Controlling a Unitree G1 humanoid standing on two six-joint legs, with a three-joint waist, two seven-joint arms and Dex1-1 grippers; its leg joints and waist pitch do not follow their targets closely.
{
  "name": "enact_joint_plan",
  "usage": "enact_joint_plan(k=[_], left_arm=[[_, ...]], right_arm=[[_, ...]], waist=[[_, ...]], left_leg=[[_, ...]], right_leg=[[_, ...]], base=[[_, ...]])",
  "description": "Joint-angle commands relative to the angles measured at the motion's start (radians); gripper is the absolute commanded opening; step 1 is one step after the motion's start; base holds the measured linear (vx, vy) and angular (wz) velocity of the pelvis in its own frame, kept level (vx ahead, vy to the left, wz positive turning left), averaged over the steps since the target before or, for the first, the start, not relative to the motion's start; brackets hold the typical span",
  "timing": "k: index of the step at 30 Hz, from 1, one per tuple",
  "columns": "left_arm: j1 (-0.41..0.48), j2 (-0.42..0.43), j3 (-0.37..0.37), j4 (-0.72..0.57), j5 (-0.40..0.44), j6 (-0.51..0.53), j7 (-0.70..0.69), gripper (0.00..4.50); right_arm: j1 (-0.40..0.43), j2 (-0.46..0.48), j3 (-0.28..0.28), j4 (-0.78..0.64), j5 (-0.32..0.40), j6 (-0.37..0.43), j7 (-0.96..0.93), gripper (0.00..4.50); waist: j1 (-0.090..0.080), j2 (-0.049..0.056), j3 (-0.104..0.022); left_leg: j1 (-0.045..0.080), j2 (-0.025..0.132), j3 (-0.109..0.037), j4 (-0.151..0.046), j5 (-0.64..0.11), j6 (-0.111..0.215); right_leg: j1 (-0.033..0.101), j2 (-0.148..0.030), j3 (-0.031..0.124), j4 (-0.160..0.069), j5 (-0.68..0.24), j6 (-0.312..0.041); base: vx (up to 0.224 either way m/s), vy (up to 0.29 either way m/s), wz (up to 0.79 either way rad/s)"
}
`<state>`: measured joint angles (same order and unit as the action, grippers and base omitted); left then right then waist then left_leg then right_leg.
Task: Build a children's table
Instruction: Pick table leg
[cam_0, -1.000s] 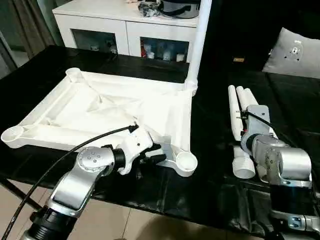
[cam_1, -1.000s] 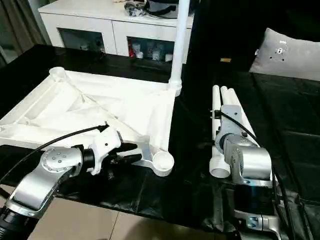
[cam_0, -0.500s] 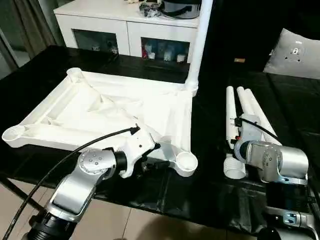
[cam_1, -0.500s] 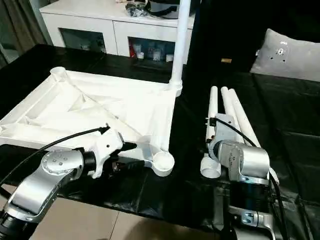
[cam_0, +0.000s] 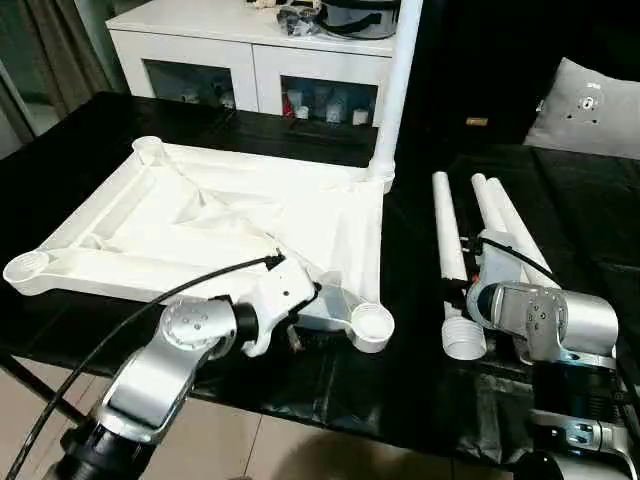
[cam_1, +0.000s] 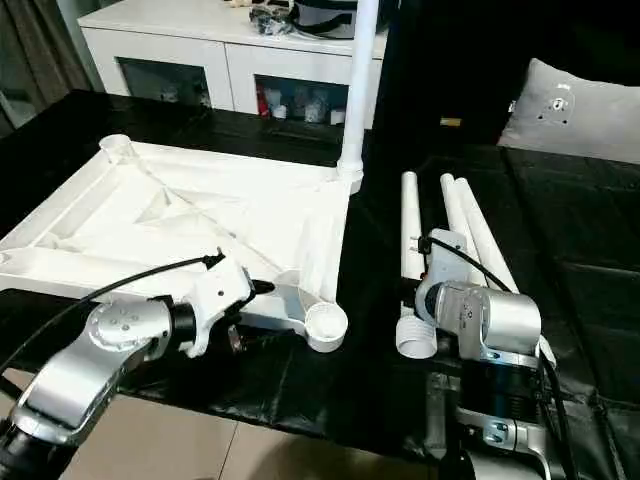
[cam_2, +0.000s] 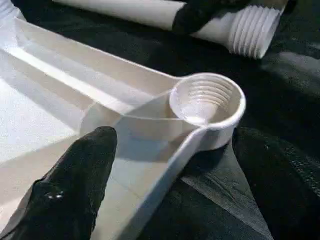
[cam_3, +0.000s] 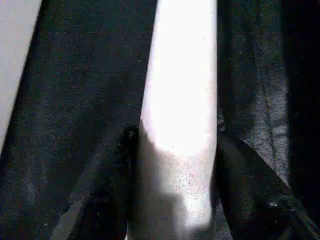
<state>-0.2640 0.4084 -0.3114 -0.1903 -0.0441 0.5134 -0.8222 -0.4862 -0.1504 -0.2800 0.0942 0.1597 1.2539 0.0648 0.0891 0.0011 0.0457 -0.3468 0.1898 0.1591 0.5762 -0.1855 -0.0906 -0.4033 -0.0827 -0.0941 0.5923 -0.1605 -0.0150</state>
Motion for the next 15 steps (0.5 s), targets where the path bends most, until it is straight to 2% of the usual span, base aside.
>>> enact_joint_plan(k=[1, 2, 3, 6, 9, 10, 11, 12, 13, 14, 15], left_arm=[[-0.024, -0.002, -0.004, 0.020, 0.012, -0.022, 0.014, 4.50], [-0.028, -0.002, -0.006, 0.026, 0.016, -0.026, 0.017, 4.50], [-0.027, -0.008, -0.003, 0.025, 0.010, -0.022, 0.020, 4.50], [-0.023, -0.018, -0.019, 0.023, 0.009, -0.020, 0.022, 4.50], [-0.029, -0.020, -0.018, 0.030, 0.012, -0.030, 0.027, 4.50], [-0.036, -0.025, -0.012, 0.040, 0.011, -0.034, 0.034, 4.50], [-0.041, -0.029, -0.010, 0.048, 0.011, -0.039, 0.038, 4.50], [-0.057, -0.039, -0.012, 0.076, 0.025, -0.058, 0.057, 4.50], [-0.066, -0.044, -0.015, 0.085, 0.032, -0.066, 0.065, 4.50], [-0.066, -0.044, -0.015, 0.085, 0.032, -0.066, 0.065, 4.50], [-0.072, -0.047, -0.018, 0.089, 0.036, -0.070, 0.070, 4.50]], right_arm=[[-0.001, 0.014, -0.020, 0.034, 0.006, 0.001, -0.017, 2.01], [-0.001, 0.017, -0.024, 0.036, 0.005, -0.001, -0.023, 1.97], [0.004, 0.021, -0.020, 0.032, 0.005, 0.000, -0.022, 1.94], [0.021, 0.028, -0.008, 0.013, 0.001, 0.003, -0.023, 1.90], [0.022, 0.036, -0.018, 0.009, 0.001, -0.008, -0.032, 1.89], [0.019, 0.037, -0.021, 0.016, 0.001, -0.022, -0.036, 1.88], [0.018, 0.038, -0.023, 0.024, 0.000, -0.034, -0.038, 1.88], [0.014, 0.042, -0.039, 0.041, -0.004, -0.071, -0.053, 1.88], [0.012, 0.045, -0.053, 0.043, -0.002, -0.087, -0.060, 1.88], [0.012, 0.045, -0.053, 0.043, -0.002, -0.087, -0.060, 1.88], [0.011, 0.048, -0.061, 0.042, 0.000, -0.095, -0.063, 1.88]], waist=[[0.003, -0.001, -0.058], [0.003, 0.003, -0.058], [0.002, 0.014, -0.059], [-0.001, 0.004, -0.059], [0.000, 0.006, -0.058], [0.000, 0.011, -0.058], [-0.002, 0.008, -0.057], [-0.003, 0.014, -0.056], [-0.003, 0.004, -0.056], [-0.001, 0.009, -0.057], [-0.001, 0.008, -0.058]], left_leg=[[-0.001, 0.021, -0.002, -0.069, -0.200, -0.032], [0.001, 0.020, -0.002, -0.068, -0.202, -0.032], [0.002, 0.021, -0.005, -0.069, -0.206, -0.039], [0.000, 0.021, -0.003, -0.068, -0.215, -0.040], [0.001, 0.021, -0.003, -0.069, -0.221, -0.038], [0.002, 0.021, -0.004, -0.069, -0.226, -0.039], [0.002, 0.019, -0.003, -0.069, -0.235, -0.039], [0.003, 0.018, -0.004, -0.069, -0.247, -0.040], [0.004, 0.018, -0.002, -0.069, -0.254, -0.038], [0.006, 0.018, -0.005, -0.069, -0.261, -0.041], [0.004, 0.020, -0.006, -0.069, -0.257, -0.041]], right_leg=[[0.050, -0.053, 0.049, -0.077, -0.355, -0.067], [0.048, -0.053, 0.049, -0.078, -0.359, -0.067], [0.049, -0.054, 0.049, -0.075, -0.353, -0.071], [0.051, -0.053, 0.049, -0.077, -0.341, -0.076], [0.050, -0.053, 0.048, -0.079, -0.362, -0.071], [0.049, -0.053, 0.048, -0.079, -0.366, -0.071], [0.048, -0.052, 0.047, -0.083, -0.384, -0.064], [0.046, -0.051, 0.046, -0.087, -0.400, -0.058], [0.044, -0.052, 0.046, -0.092, -0.415, -0.051], [0.045, -0.053, 0.045, -0.090, -0.432, -0.046], [0.046, -0.054, 0.045, -0.089, -0.419, -0.046]], base=[[0.000, 0.000, 0.00], [0.000, 0.000, 0.00], [0.000, 0.000, 0.00], [0.000, 0.000, 0.00], [0.000, 0.000, 0.00], [0.000, 0.000, 0.00], [0.000, 0.000, 0.00], [0.000, 0.000, 0.00], [0.000, 0.000, 0.00], [0.000, 0.000, 0.00], [0.000, 0.000, 0.00]])
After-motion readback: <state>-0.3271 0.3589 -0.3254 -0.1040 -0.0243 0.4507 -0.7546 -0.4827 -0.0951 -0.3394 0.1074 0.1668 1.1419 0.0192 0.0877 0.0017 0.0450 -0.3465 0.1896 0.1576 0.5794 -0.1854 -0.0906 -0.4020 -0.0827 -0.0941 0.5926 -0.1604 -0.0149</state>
